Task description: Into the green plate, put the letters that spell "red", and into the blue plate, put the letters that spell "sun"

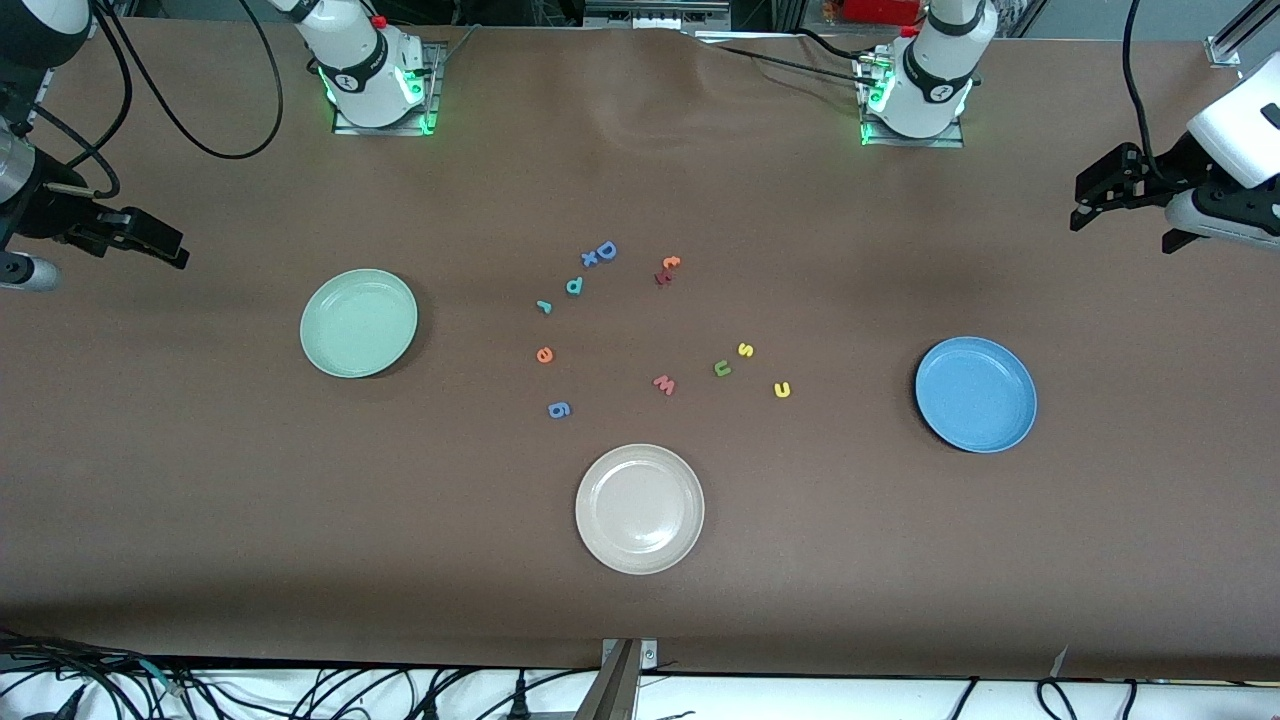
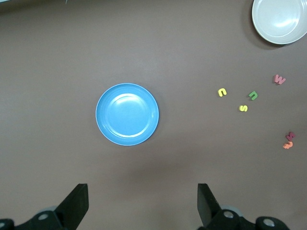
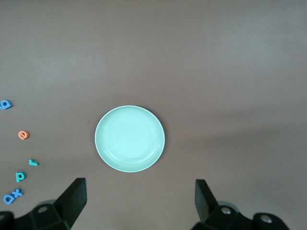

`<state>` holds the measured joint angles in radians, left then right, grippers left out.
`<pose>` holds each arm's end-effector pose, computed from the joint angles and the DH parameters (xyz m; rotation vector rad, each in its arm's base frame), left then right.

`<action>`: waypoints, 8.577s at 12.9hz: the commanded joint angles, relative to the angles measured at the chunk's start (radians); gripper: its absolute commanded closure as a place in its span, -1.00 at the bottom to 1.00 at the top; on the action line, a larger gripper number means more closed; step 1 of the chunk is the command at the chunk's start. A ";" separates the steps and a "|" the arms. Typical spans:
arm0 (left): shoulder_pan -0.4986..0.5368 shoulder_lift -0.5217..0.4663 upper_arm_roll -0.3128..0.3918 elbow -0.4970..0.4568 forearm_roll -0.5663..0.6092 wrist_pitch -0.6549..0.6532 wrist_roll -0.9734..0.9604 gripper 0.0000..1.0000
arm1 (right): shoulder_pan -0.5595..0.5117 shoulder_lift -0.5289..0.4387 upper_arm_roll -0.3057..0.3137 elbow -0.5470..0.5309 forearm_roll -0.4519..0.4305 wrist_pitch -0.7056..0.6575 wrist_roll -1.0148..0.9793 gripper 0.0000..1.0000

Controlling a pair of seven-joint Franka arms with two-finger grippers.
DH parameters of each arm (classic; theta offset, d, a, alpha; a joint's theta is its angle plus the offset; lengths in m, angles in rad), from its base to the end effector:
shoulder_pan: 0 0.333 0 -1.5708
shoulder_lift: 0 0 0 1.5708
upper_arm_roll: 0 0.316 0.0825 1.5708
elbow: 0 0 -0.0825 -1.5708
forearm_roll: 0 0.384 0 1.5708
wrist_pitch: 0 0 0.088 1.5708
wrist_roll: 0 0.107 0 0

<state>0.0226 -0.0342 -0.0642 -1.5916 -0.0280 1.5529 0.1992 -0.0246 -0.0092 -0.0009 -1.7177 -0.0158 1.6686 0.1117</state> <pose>0.5414 -0.0262 0.6319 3.0929 -0.3748 -0.0039 0.5547 -0.0157 0.5683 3.1165 -0.2112 -0.0612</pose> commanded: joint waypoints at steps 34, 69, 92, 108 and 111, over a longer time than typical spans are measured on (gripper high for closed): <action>0.000 -0.015 -0.017 0.009 0.025 0.013 0.000 -1.00 | -0.001 -0.015 0.032 0.021 0.022 -0.059 -0.004 -1.00; 0.002 -0.013 -0.017 0.012 0.042 0.016 0.000 -1.00 | -0.001 -0.008 0.042 0.047 0.014 -0.098 -0.007 -1.00; 0.005 -0.013 -0.016 0.022 0.042 0.016 0.000 -1.00 | 0.130 0.087 0.048 0.044 0.020 0.039 0.112 -1.00; 0.005 -0.013 -0.017 0.022 0.042 0.015 -0.001 -1.00 | 0.529 0.238 0.128 -0.236 0.024 0.408 0.852 -1.00; 0.005 -0.013 -0.019 0.022 0.042 0.015 -0.001 -1.00 | 0.535 0.251 0.197 -0.391 0.023 0.633 0.947 -1.00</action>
<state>0.0260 -0.0421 -0.0759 -1.5785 -0.0165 1.5706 0.1992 0.5054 0.2589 0.1741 -2.0049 -0.0045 2.1855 1.0127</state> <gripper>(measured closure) 0.000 0.000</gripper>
